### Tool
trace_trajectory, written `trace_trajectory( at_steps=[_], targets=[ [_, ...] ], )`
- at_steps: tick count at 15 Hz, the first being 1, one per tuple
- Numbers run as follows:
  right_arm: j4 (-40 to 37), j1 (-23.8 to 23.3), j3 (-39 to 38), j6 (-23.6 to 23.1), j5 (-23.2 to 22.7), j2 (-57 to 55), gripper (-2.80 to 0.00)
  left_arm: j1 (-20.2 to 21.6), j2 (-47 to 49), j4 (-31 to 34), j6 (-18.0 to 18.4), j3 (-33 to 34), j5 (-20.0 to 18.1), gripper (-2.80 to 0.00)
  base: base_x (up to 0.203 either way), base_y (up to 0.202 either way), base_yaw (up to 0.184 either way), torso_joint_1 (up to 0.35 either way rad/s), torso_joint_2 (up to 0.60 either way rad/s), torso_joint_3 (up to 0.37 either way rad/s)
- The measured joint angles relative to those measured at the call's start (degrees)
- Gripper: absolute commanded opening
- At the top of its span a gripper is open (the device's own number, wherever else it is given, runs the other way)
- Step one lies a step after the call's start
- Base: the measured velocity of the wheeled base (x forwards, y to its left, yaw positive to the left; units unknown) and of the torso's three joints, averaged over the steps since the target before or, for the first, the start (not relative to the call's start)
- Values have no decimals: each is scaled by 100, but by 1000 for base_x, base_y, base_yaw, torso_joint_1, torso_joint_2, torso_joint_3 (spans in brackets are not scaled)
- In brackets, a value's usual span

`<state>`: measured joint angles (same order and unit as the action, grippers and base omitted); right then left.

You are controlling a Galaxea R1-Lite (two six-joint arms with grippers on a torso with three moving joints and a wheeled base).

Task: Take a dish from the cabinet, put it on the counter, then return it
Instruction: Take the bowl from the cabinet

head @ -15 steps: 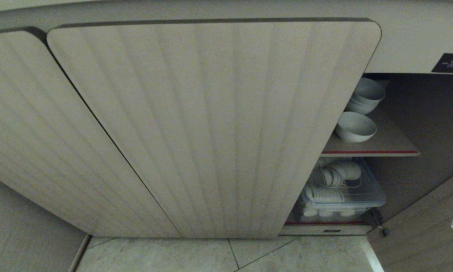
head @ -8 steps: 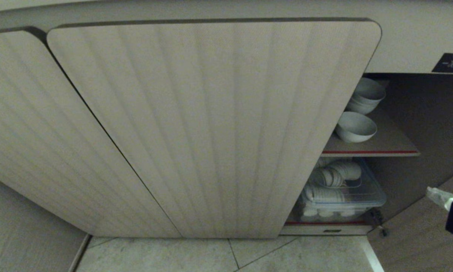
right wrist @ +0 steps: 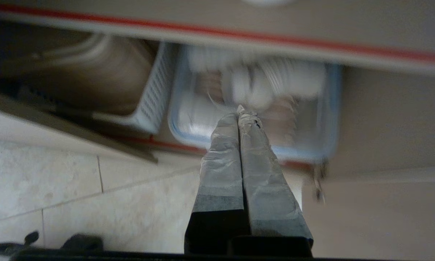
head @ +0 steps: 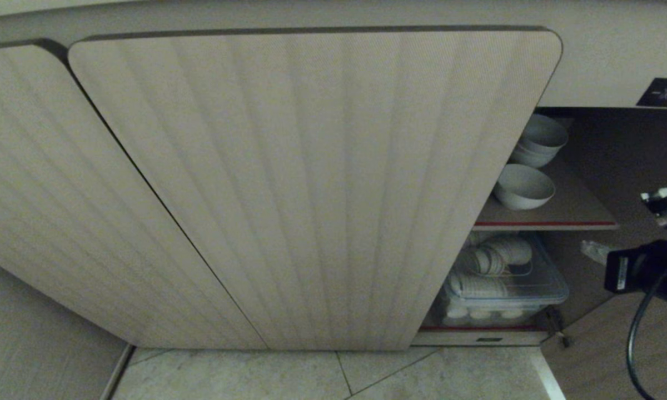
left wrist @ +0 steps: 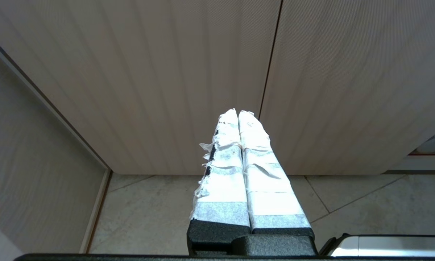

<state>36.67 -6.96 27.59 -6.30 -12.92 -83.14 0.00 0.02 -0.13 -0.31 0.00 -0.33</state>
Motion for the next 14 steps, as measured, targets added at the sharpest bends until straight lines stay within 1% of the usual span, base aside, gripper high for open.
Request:
trace_trajectory(
  at_steps=[3, 5, 8, 10, 14],
  targets=[
    [573, 275, 168, -26, 37, -461, -280, 0, 0, 0, -2, 0, 0, -280, 0, 0, 0, 0, 0, 0],
    [778, 415, 288, -20, 175, -697, -280, 0, 0, -2, -2, 0, -2, -280, 0, 0, 0, 0, 0, 0],
    [823, 525, 578, 20, 594, -989, -280, 0, 0, -2, 0, 0, -4, -280, 0, 0, 0, 0, 0, 0],
    [828, 540, 784, 88, 720, -1144, -280, 0, 0, -2, 0, 0, -2, -280, 0, 0, 0, 0, 0, 0],
    [834, 520, 1038, 247, 824, -1353, -280, 0, 0, -2, -2, 0, 0, -280, 0, 0, 0, 0, 0, 0]
  ],
)
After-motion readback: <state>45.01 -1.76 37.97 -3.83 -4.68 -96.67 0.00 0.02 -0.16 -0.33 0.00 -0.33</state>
